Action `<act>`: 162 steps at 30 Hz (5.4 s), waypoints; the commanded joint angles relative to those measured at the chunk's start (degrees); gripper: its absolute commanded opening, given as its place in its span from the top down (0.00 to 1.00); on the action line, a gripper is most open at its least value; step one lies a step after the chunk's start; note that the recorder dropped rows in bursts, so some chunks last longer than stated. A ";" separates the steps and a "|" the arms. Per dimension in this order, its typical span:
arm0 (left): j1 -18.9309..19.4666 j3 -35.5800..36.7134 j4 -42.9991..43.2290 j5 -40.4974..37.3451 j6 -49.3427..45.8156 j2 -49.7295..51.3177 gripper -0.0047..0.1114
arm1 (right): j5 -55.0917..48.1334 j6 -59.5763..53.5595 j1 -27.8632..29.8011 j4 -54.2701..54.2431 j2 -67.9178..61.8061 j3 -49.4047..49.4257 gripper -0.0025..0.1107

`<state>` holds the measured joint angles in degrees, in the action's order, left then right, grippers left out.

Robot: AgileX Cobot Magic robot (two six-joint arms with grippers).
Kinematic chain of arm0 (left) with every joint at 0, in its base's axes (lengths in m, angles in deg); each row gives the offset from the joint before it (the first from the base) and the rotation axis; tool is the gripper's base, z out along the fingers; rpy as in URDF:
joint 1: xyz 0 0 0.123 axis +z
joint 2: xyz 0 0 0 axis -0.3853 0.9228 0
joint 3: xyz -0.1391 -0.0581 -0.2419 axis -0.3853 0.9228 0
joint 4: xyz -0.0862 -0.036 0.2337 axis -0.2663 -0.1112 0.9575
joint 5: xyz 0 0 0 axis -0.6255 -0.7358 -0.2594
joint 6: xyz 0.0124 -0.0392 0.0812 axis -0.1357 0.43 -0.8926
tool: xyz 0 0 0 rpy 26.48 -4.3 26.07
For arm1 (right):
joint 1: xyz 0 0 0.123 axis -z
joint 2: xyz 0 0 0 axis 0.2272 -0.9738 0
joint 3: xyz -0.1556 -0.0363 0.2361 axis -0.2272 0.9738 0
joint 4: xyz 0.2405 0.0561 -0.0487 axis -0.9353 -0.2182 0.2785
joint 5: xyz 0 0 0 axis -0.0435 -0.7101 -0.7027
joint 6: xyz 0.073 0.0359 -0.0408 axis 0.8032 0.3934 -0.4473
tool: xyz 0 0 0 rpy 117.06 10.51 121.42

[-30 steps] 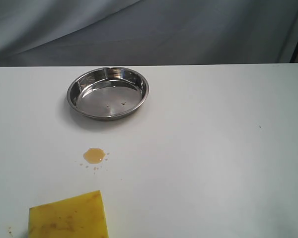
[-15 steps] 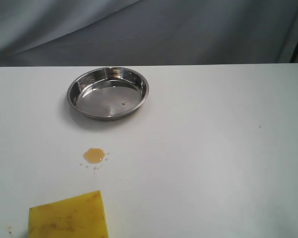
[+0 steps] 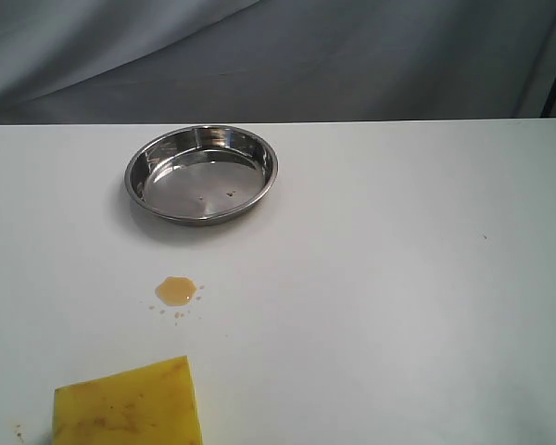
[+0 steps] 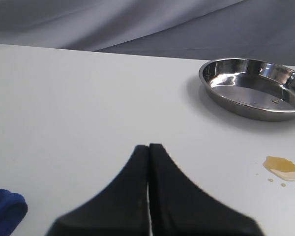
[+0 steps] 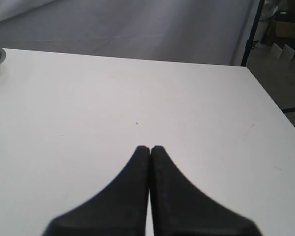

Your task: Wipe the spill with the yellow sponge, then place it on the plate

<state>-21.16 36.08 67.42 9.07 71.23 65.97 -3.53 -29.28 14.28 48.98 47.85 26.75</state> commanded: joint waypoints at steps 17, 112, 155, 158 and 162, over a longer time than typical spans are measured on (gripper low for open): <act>-0.40 -0.15 0.19 10.05 0.45 -0.12 0.96 | 0.21 0.26 -0.08 0.38 0.28 0.22 0.98; -12.44 -50.08 -15.59 -20.00 -29.13 54.76 0.96 | 0.21 0.26 -0.08 0.38 0.28 0.22 0.98; -31.15 -54.37 -26.47 -40.34 -44.74 77.39 0.95 | 0.21 0.26 -0.08 0.38 0.28 0.22 0.98; -31.15 -54.37 -26.36 -40.34 -44.74 77.39 0.95 | 0.21 0.26 -0.08 0.38 0.28 0.22 0.98; -31.15 -54.37 -25.40 -40.34 -44.74 77.39 0.95 | 0.21 0.26 -0.08 0.38 0.28 0.22 0.98</act>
<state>-51.98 -17.95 41.39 -30.95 26.81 143.41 -3.53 -29.28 14.28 48.98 47.85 26.75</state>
